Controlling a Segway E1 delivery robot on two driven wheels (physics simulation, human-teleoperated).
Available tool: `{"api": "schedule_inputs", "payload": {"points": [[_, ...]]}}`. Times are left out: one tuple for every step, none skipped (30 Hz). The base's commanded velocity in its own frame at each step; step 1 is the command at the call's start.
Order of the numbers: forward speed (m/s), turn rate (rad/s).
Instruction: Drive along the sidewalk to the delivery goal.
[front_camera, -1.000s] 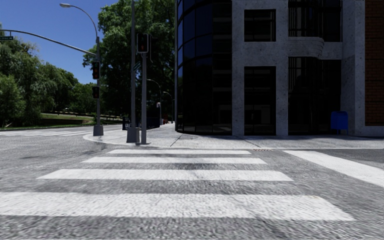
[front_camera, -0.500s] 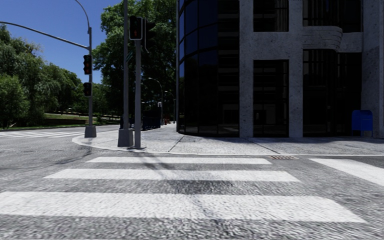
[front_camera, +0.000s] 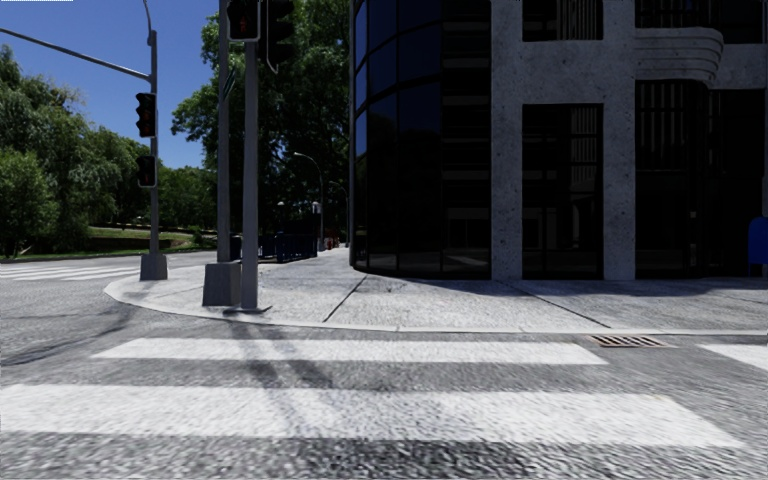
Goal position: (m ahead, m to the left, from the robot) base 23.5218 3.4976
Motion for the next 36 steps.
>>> {"api": "schedule_inputs", "payload": {"points": [[2.00,0.00],[2.00,0.00],[2.00,0.00],[2.00,0.00],[2.00,0.00],[2.00,0.00],[2.00,0.01],[2.00,0.01],[2.00,0.07],[2.00,0.10],[2.00,0.12],[2.00,0.17],[2.00,0.17],[2.00,0.21],[2.00,0.24],[2.00,0.25],[2.00,0.25],[2.00,0.25],[2.00,0.25],[2.00,0.25],[2.00,0.25],[2.00,0.21],[2.00,0.18],[2.00,0.18],[2.00,0.18],[2.00,0.18],[2.00,0.18],[2.00,0.18],[2.00,0.18],[2.00,0.18],[2.00,0.18],[2.00,0.18],[2.00,0.18],[2.00,0.18],[2.00,0.18],[2.00,0.18]]}}
